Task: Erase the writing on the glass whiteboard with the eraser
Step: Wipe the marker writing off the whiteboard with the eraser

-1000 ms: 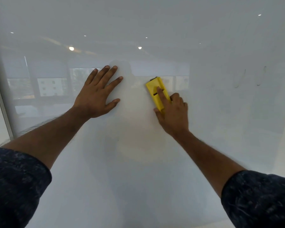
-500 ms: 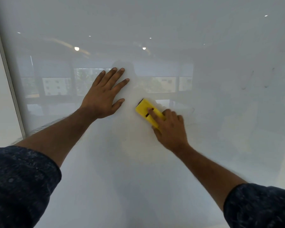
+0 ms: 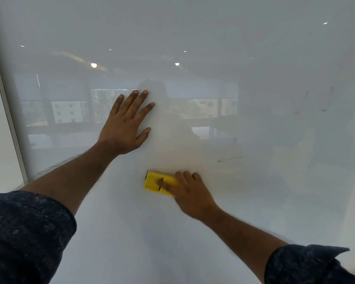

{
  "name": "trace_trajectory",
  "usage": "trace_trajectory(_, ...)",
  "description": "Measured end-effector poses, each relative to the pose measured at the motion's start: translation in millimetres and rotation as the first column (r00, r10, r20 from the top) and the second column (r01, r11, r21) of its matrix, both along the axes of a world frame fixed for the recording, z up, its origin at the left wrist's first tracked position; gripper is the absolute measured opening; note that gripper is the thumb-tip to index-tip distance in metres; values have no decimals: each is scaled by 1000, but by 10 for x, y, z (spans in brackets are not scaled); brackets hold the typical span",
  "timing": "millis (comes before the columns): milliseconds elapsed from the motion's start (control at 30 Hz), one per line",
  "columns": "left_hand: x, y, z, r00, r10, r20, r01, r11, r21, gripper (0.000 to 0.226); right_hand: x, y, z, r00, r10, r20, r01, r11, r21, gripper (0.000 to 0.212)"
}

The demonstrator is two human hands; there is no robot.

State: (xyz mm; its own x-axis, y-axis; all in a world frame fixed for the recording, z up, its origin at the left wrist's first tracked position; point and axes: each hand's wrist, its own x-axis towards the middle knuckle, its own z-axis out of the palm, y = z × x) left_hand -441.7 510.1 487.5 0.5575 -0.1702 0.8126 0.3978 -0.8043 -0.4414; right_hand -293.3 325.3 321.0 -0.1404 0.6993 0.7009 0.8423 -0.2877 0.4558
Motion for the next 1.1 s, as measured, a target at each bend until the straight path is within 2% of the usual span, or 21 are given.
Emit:
trace_trajectory(100, 1, 11, 27, 1000, 6, -11, -6, 1000, 9, 67, 163, -99, 449, 991, -51, -126, 75, 979, 190, 75)
trace_trajectory(200, -8, 10, 5, 1000, 2, 5, -2, 1000, -1, 66, 178, -119, 538, 981, -90, -170, 126, 969, 214, 76)
trace_trajectory(267, -12, 6, -17, 1000, 0, 13, 0, 1000, -7, 66, 80, -69, 351, 985, -43, -168, 71, 983, 169, 77)
trace_trajectory(400, -30, -3, -24, 1000, 10, 9, -10, 1000, -4, 66, -9, -65, -162, 1000, 12, -18, -13, 997, -79, 78)
trace_trajectory(467, -38, -5, -27, 1000, 12, 3, -12, 1000, -12, 67, 99, -131, -142, 1000, 18, -7, -18, 996, -84, 79)
trace_trajectory(567, -31, -24, -32, 1000, 13, 18, -13, 1000, -16, 67, 314, -250, 242, 998, -14, -58, 18, 997, 76, 76)
trace_trajectory(667, -13, -44, -29, 999, 10, 32, -9, 1000, -29, 67, 604, -422, 695, 983, -70, -167, 113, 957, 267, 74)
trace_trajectory(800, 4, -62, -63, 997, 8, 74, -5, 999, -46, 67, 793, -526, 836, 944, -77, -321, 197, 912, 361, 72)
trace_trajectory(867, 22, -69, -84, 995, 4, 101, 3, 998, -63, 66, 756, -518, 643, 944, -57, -325, 169, 930, 327, 73)
trace_trajectory(1000, 124, -148, -38, 991, 19, 135, -10, 997, -71, 63, 778, -614, 166, 981, -98, -167, 121, 983, 135, 73)
trace_trajectory(1100, 167, -191, 22, 989, 25, 147, -16, 998, -60, 63, 925, -717, 273, 990, -89, -113, 103, 987, 121, 70)
